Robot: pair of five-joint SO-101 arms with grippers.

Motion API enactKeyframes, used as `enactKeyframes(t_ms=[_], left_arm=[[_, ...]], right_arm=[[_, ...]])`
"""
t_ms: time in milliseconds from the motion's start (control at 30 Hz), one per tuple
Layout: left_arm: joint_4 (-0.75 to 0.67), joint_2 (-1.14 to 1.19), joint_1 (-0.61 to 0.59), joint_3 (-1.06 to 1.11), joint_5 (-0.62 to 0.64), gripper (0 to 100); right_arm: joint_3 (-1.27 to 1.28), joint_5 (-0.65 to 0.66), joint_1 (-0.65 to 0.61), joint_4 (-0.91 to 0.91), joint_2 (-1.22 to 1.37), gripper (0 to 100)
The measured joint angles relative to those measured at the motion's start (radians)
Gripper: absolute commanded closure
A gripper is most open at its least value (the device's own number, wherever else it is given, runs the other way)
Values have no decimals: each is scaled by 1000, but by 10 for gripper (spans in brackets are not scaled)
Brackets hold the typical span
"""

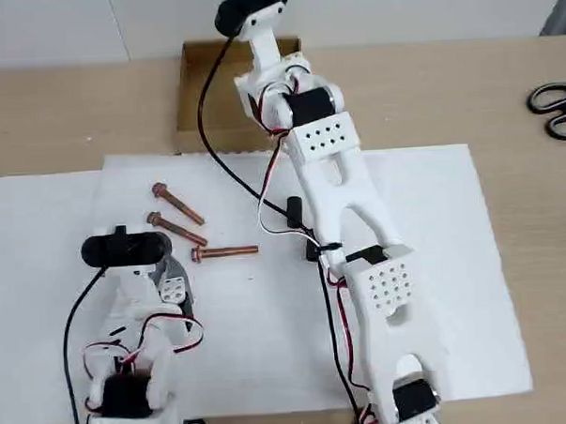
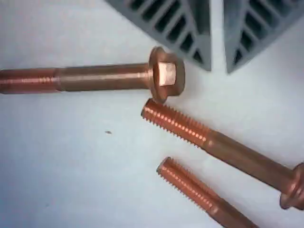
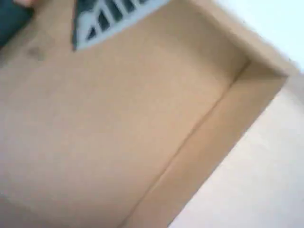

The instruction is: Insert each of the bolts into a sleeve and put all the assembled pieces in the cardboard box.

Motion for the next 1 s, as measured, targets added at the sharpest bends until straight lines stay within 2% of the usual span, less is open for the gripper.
enactKeyframes(t_ms=[433,700,1000], left_arm=[[0,0,0,0,0,994],[0,0,0,0,0,994],[0,0,-31,0,0,994]], right_arm=[[-379,-23,-58,634,-2,844],[-367,-224,-83,674,-2,844],[8,-368,-104,678,-144,844]])
